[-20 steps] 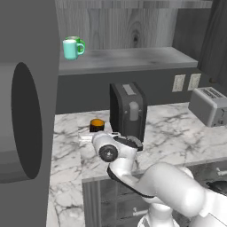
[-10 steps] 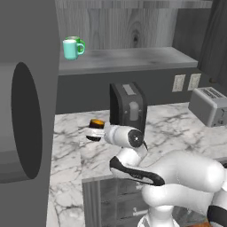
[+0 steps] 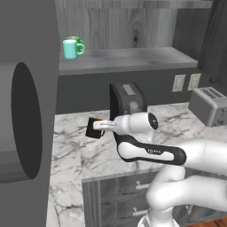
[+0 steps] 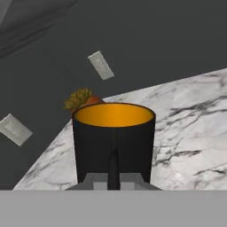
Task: Pick the mug on the counter and place it in the cabinet with the handle facing the right, like the mugs already inside.
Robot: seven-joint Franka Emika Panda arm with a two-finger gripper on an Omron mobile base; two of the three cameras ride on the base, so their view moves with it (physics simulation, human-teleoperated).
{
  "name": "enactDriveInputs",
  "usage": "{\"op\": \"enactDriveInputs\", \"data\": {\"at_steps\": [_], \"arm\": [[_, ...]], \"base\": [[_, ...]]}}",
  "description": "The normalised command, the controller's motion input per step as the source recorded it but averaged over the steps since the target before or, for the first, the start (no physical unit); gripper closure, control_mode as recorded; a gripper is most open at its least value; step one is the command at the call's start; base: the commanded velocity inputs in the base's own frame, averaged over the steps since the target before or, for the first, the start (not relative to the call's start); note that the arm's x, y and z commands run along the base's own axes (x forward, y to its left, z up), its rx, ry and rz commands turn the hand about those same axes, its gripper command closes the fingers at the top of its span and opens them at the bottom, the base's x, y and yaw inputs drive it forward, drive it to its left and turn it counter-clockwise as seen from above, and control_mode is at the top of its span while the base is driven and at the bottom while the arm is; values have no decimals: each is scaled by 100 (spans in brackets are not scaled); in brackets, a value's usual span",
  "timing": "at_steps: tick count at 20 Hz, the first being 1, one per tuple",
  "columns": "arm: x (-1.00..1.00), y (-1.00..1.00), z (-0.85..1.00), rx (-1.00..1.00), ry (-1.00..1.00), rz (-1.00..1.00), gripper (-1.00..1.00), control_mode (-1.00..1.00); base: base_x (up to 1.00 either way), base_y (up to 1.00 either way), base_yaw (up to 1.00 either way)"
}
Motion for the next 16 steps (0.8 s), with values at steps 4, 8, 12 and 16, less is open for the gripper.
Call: {"op": "enactDriveInputs", "data": {"at_steps": [4, 8, 12, 16], "arm": [[-29, 0, 62, 0, 2, 16, 100, -100], [-29, 0, 69, 0, 1, 14, 100, -100], [-26, 0, 62, -3, 0, 11, 100, -100], [-32, 0, 42, -16, 0, 10, 100, -100]], "base": [[0, 0, 0], [0, 0, 0], [0, 0, 0], [0, 0, 0]]}}
